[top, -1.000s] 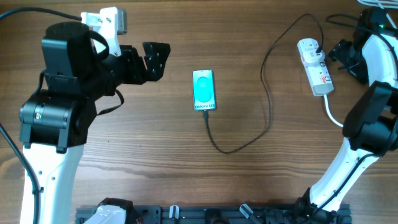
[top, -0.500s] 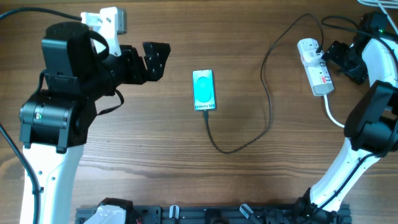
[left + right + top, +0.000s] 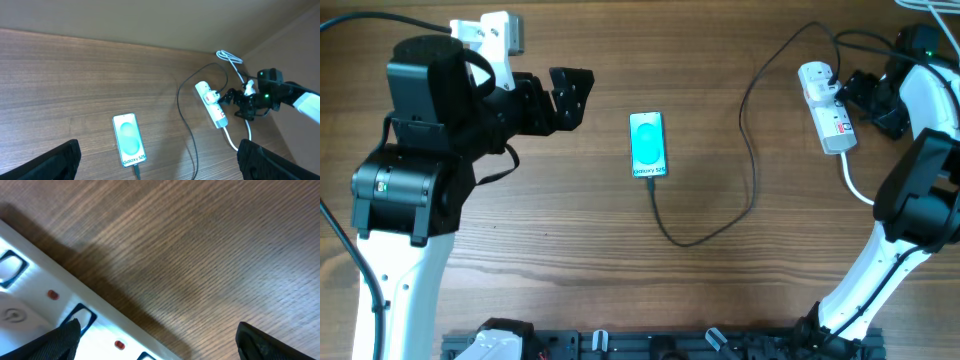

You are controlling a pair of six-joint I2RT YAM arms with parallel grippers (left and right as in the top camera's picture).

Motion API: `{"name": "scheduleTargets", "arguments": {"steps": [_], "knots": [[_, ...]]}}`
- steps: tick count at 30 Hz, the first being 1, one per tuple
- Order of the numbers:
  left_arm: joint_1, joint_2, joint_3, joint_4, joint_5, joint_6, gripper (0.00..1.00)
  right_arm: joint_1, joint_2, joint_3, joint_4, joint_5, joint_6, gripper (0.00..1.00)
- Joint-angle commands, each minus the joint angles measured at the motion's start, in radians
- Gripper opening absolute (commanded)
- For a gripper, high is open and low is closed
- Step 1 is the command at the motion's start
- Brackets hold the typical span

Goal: Plug charger to phone and switch on socket

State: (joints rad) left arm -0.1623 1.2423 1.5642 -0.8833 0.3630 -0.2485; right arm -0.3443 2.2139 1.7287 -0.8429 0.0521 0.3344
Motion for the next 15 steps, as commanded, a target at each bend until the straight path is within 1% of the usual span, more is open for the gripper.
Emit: {"name": "scheduleTargets", "arguments": {"steps": [1, 10, 15], "knots": [[0.002, -0.009, 0.0, 0.002, -0.009, 0.006, 1.0, -0.007, 0.021, -0.037, 0.027, -0.01, -0.014, 1.0], [0.002, -0.009, 0.0, 0.002, -0.009, 0.006, 1.0, -0.007, 0.021, -0.037, 0.055, -0.076, -0.021, 1.0], [0.002, -0.009, 0.0, 0.002, -0.009, 0.006, 1.0, -0.007, 0.021, -0.037, 0.076, -0.077, -0.019, 1.0]]}}
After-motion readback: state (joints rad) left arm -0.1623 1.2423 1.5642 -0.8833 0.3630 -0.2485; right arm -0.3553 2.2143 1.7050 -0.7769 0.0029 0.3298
